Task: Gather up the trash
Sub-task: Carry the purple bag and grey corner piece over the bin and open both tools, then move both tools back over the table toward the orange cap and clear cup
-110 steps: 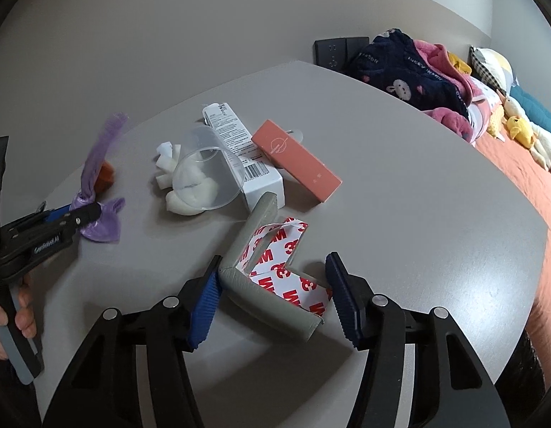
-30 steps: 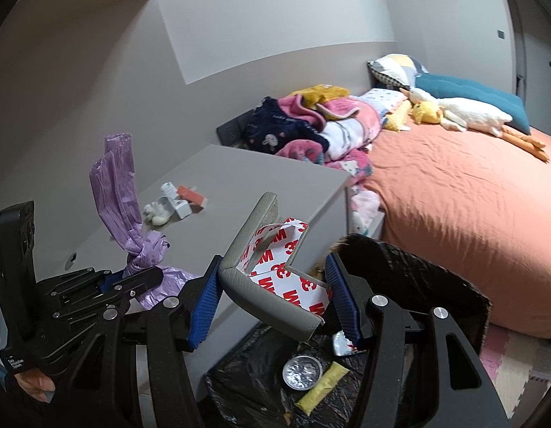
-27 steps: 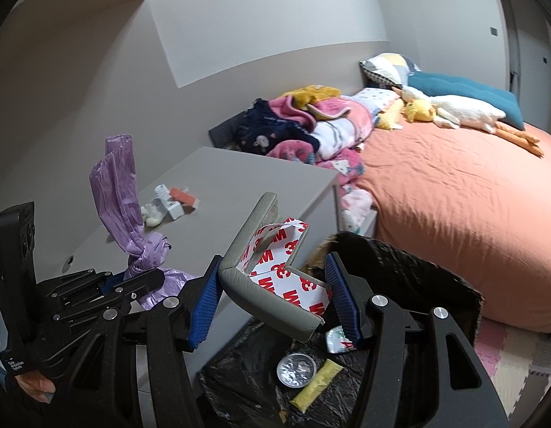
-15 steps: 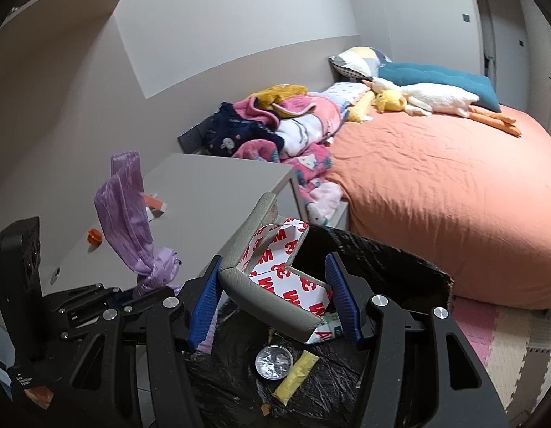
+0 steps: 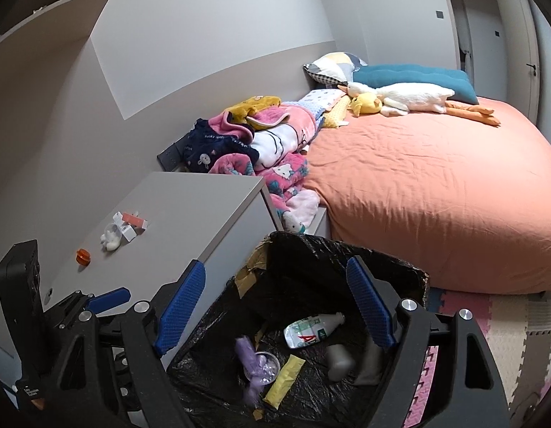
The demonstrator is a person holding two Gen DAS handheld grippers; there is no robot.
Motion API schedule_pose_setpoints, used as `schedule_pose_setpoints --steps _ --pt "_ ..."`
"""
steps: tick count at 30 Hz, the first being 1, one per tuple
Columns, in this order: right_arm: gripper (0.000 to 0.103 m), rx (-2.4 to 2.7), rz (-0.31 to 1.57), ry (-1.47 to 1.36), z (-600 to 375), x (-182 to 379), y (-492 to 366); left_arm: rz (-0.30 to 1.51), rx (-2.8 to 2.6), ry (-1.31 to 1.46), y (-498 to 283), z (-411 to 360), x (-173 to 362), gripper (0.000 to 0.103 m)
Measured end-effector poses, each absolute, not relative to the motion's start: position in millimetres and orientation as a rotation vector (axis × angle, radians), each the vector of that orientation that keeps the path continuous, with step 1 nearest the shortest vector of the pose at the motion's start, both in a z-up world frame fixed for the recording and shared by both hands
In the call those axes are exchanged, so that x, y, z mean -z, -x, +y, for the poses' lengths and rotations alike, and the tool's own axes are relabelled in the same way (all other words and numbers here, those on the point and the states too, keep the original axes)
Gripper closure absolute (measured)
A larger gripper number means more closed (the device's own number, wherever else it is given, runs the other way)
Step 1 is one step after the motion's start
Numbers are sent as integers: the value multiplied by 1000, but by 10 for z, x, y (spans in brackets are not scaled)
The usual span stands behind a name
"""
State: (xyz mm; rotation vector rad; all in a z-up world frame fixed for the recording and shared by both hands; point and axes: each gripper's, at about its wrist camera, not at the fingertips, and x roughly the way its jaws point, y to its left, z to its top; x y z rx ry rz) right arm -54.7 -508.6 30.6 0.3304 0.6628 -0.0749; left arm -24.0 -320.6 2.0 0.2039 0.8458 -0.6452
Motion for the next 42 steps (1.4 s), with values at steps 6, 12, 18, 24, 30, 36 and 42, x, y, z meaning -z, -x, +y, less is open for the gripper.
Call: schedule_pose_setpoints --steps 6,12,18,24,30,36,42 --pt "21 72 665 -326 -5063 -307 550 838 647 -211 258 -3195 -40 7" --pt "21 69 667 -320 -5018 -316 546 832 648 -212 273 -3182 -64 7" --pt "21 63 668 -319 -4979 -318 536 826 642 -211 277 -3148 -86 7" --pt "21 51 671 -312 -4915 -321 494 825 630 -206 250 -3086 -97 7" --pt "21 33 676 -308 -4842 -317 416 823 617 -209 211 -3021 -99 7" --pt "21 7 686 -296 -4691 -302 305 824 587 -196 146 -2870 -85 7" --pt "21 -34 701 -279 -4481 -269 142 831 539 -176 38 -2634 -51 7"
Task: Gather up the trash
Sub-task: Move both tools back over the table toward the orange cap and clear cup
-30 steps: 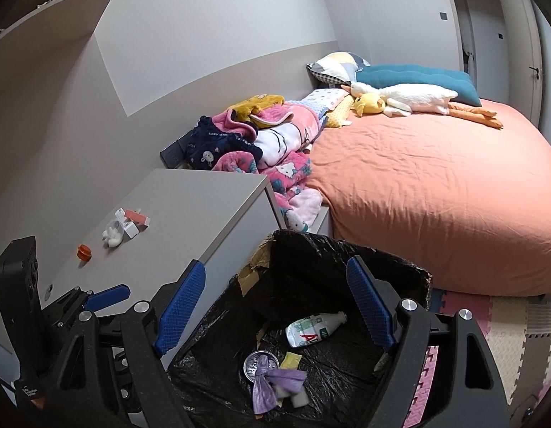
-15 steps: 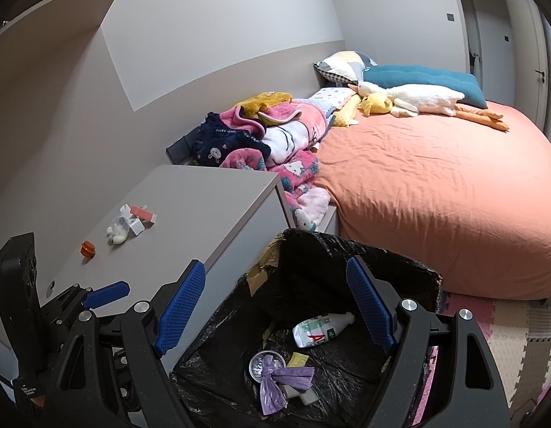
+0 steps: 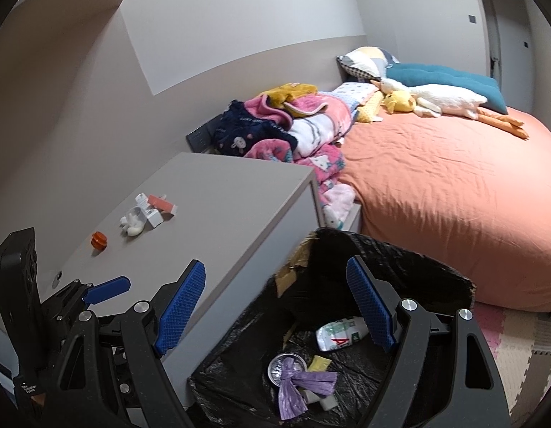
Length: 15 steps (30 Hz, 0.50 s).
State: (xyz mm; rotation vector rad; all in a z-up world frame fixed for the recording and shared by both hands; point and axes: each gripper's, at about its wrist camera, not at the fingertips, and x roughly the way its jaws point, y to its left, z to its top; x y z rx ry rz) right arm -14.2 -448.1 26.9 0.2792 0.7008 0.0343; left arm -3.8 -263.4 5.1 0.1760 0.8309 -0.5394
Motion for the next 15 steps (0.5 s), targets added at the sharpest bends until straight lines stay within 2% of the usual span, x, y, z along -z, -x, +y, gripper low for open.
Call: schedule_pose_setpoints --steps 15 --pt "21 -140 764 -226 -3850 -110 -373 849 409 -121 -253 -1947 36 7"
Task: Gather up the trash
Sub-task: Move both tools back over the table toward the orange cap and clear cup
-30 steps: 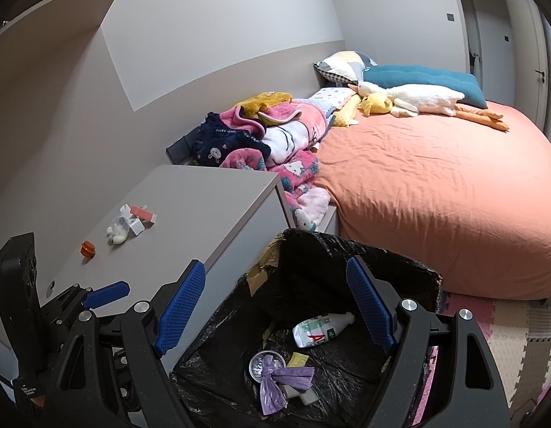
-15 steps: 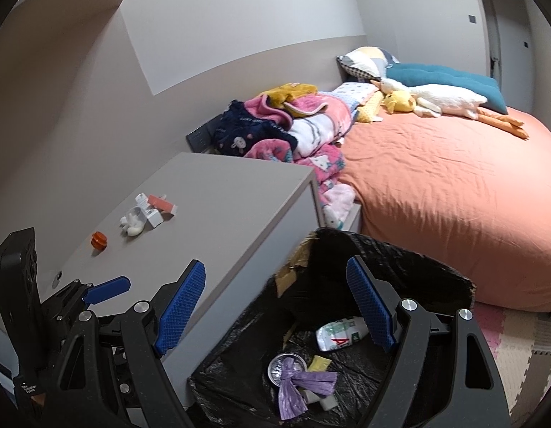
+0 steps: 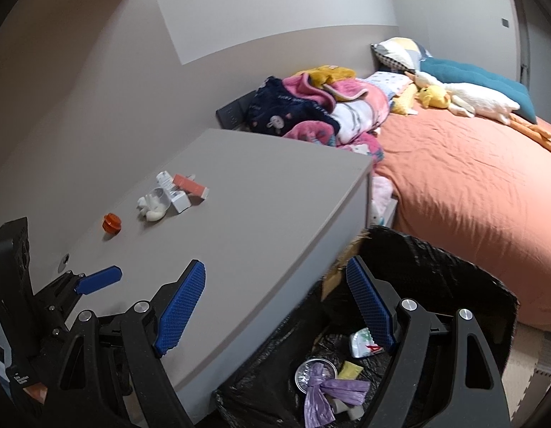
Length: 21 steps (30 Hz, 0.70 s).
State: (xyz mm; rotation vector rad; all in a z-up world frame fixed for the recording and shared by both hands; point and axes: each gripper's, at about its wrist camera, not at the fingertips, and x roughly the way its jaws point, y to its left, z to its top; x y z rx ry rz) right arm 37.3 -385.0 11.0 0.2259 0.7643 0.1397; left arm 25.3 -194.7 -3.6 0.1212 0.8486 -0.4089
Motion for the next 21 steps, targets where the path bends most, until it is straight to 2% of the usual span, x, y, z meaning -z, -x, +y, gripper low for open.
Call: schedule_pose_setpoints --steps 21 --pt "21 -316 816 -186 -2892 29 -1071 840 170 -43 -631 -840 161 7"
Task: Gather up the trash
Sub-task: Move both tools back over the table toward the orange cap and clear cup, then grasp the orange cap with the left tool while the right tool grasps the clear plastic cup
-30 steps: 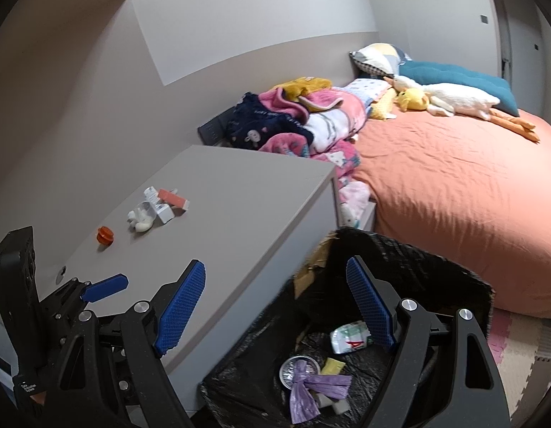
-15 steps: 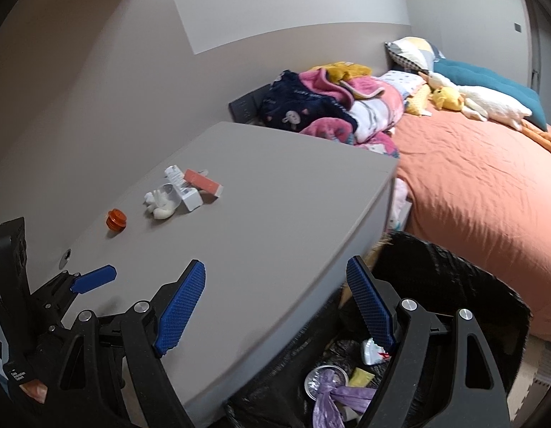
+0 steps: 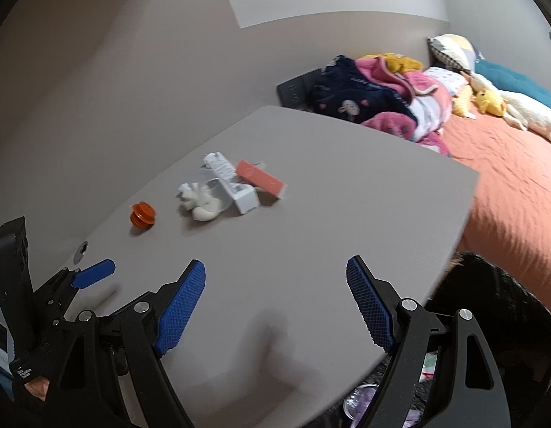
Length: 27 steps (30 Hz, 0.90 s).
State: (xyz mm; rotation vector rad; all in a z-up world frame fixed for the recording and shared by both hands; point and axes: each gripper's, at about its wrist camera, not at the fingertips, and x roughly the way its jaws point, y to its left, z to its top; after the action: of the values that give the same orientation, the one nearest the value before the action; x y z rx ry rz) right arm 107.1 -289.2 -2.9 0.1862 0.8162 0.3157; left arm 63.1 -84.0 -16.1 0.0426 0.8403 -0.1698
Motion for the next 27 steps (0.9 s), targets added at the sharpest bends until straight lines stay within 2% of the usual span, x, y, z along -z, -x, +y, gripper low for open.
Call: schedule_pose_setpoints --steps 8,11,17,27 --pt "21 -380 829 -173 -2525 81 -1319 844 73 -13 -800 -478 237 7" --pt "21 -399 832 -171 -2413 107 -1402 847 47 19 -884 -345 253 14" --pt "21 -429 839 -157 -2222 143 -1617 839 2 47 -1039 -125 288 19" --pt "21 -461 848 -138 -1991 226 -1898 849 -31 73 -1357 96 359 20"
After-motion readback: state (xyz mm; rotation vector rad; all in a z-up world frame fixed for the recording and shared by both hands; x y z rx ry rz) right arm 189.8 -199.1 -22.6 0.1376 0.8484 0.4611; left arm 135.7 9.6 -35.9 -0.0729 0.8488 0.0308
